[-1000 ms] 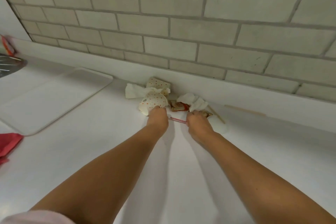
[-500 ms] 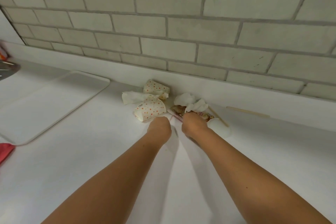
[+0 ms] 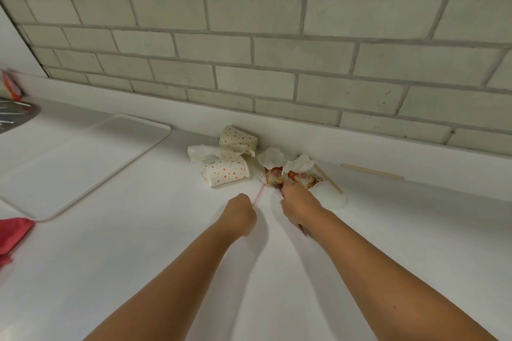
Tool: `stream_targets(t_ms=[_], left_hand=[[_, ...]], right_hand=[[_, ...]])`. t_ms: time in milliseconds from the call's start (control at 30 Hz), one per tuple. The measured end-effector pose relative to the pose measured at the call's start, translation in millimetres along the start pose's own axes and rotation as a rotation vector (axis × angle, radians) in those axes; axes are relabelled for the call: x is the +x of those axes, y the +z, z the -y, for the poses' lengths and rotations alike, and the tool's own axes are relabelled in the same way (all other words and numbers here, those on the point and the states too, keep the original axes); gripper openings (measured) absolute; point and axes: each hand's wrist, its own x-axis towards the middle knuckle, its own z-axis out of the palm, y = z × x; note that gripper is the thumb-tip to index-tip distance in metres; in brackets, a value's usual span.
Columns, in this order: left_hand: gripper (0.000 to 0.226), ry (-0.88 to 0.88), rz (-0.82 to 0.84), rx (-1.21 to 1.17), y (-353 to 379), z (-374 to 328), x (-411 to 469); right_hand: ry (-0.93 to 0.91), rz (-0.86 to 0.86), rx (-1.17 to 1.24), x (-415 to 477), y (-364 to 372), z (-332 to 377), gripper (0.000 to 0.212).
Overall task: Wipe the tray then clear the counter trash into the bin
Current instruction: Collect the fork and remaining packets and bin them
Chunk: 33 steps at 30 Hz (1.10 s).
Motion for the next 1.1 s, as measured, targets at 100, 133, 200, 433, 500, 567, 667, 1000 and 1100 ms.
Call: stream_targets(t_ms=[100, 133, 200, 433, 500, 567, 667, 1000, 1100], left_hand=[[0.026, -0.061, 0.109, -0.245, -4, -1, -8], [0.019, -0.077, 0.118, -0.311, -6, -1, -11], [0.015, -0.096, 0.135, -0.374, -7, -2, -16], [0.031, -0.133, 0.036, -0.339, -1, -10, -14], [0.032, -0.115, -0.015, -0.279, 1, -9, -10], [0.031, -0.094, -0.062, -0.202, 3, -7, -5], [0.031, -0.106, -0.094, -0.198, 6, -5, -5], [0.036, -0.027, -0.148, 0.004, 3, 3, -7], [0.031, -0.014, -0.107, 0.086, 3, -2, -9]], right_hand=[[0.026, 0.026, 0.006, -4, 0, 8, 0.032], [0.030, 0.046, 0.004, -6, 0, 12, 0.029], [0.006, 0.094, -0.021, -11, 1, 18, 0.012], [-0.101, 0.137, 0.168, -24, 18, 28, 0.021], [-0.105, 0.097, 0.266, -27, 21, 25, 0.026], [-0.080, 0.031, 0.338, -29, 24, 24, 0.040], [-0.008, -0.012, 0.374, -31, 22, 29, 0.041], [0.101, 0.181, 1.062, -33, 9, 5, 0.027], [0.082, 0.128, 1.110, -36, 12, 1, 0.026]])
